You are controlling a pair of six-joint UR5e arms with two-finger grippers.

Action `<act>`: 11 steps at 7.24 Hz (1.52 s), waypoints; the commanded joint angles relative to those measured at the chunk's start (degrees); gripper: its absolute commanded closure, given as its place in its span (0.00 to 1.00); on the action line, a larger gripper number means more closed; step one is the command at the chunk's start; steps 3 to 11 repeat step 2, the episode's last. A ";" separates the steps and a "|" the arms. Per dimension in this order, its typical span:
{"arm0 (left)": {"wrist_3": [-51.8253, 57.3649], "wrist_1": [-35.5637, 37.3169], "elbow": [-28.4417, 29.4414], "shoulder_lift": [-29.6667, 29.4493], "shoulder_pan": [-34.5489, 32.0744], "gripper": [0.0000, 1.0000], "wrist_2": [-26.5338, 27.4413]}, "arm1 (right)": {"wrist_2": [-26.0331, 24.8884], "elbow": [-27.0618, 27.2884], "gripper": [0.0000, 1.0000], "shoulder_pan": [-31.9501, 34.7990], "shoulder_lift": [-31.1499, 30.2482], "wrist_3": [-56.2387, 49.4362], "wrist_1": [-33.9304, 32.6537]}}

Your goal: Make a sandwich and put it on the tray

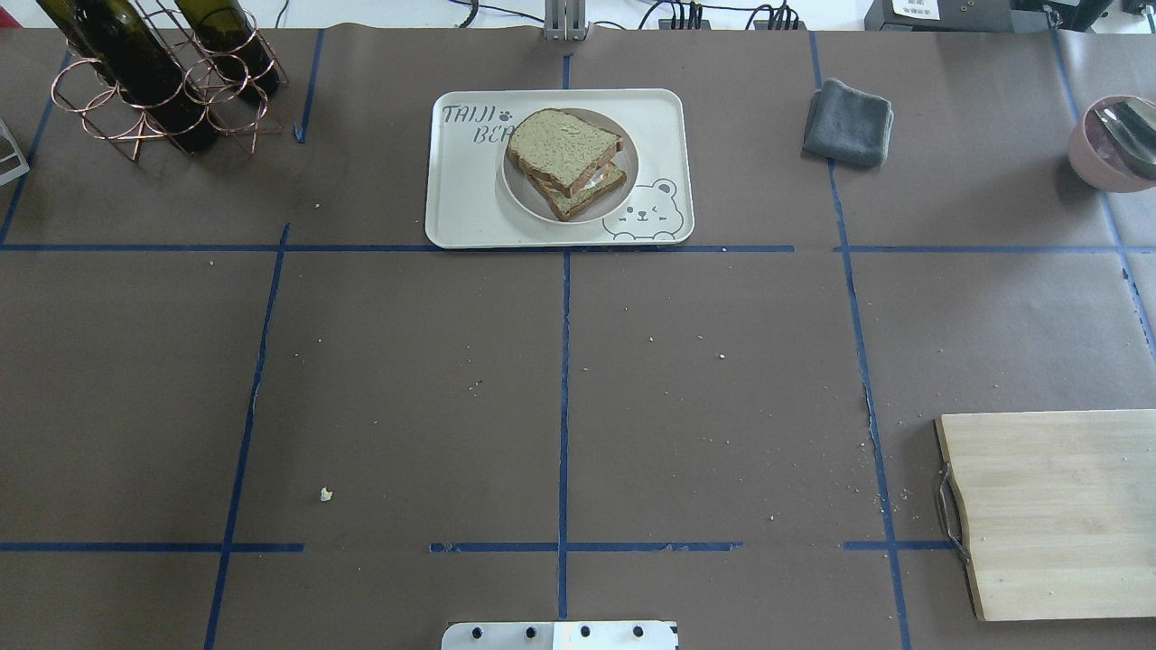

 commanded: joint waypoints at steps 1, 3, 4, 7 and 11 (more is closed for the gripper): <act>-0.12 -0.19 -0.39 -0.91 0.10 0.00 0.07 | 0.09 0.00 0.00 0.00 -0.06 0.07 0.07; -0.12 -0.10 -0.57 -2.14 0.11 0.00 0.16 | 0.09 0.00 0.00 0.00 -0.06 0.07 0.07; -0.12 -0.10 -0.57 -2.14 0.11 0.00 0.16 | 0.09 0.00 0.00 0.00 -0.06 0.07 0.07; -0.12 -0.10 -0.57 -2.14 0.11 0.00 0.16 | 0.09 0.00 0.00 0.00 -0.06 0.07 0.07; -0.12 -0.10 -0.57 -2.14 0.11 0.00 0.16 | 0.09 0.00 0.00 0.00 -0.06 0.07 0.07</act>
